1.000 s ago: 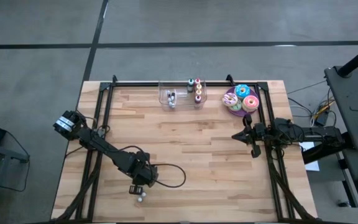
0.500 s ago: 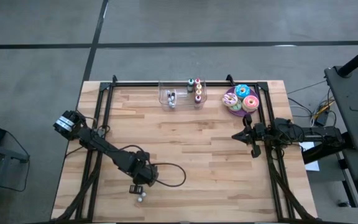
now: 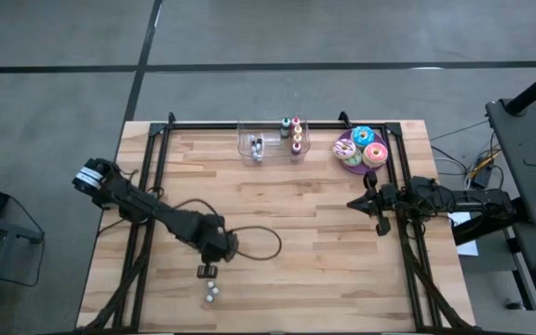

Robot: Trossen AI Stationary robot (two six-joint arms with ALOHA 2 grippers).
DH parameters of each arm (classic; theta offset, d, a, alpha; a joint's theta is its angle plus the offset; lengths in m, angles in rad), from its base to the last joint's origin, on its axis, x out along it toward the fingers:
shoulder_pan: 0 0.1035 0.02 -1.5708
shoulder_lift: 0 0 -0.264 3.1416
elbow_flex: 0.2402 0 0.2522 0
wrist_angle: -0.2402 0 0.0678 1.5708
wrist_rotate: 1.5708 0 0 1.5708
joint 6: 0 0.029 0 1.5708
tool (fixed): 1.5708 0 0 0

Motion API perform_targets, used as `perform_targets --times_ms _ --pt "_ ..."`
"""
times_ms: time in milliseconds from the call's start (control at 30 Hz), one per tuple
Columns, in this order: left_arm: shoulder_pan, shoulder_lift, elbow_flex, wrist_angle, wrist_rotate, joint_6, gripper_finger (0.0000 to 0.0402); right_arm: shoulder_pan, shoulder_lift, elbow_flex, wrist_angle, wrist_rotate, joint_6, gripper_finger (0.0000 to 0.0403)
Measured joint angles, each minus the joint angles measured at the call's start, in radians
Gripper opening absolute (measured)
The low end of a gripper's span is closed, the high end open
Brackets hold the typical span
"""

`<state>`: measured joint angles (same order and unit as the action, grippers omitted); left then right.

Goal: Pick & Place food coloring
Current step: Put the small blue food coloring bottle into the transparent bin

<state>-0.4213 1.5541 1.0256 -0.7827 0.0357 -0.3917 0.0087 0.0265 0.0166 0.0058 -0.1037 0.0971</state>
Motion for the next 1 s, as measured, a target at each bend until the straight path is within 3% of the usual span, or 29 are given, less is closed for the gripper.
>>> perform_targets --times_ms 267,433,1000 --pt "0.195 -0.111 0.014 -0.019 0.006 0.086 0.0044 0.000 0.000 0.000 0.000 0.000 0.000 0.0009" --pt "0.348 -0.125 0.094 -0.059 0.014 0.184 0.0044 0.000 0.000 0.000 0.000 0.000 0.000 0.0009" --pt "0.708 0.086 0.492 -0.149 0.015 0.464 0.0044 0.000 0.001 0.000 0.000 0.000 0.000 0.0008"
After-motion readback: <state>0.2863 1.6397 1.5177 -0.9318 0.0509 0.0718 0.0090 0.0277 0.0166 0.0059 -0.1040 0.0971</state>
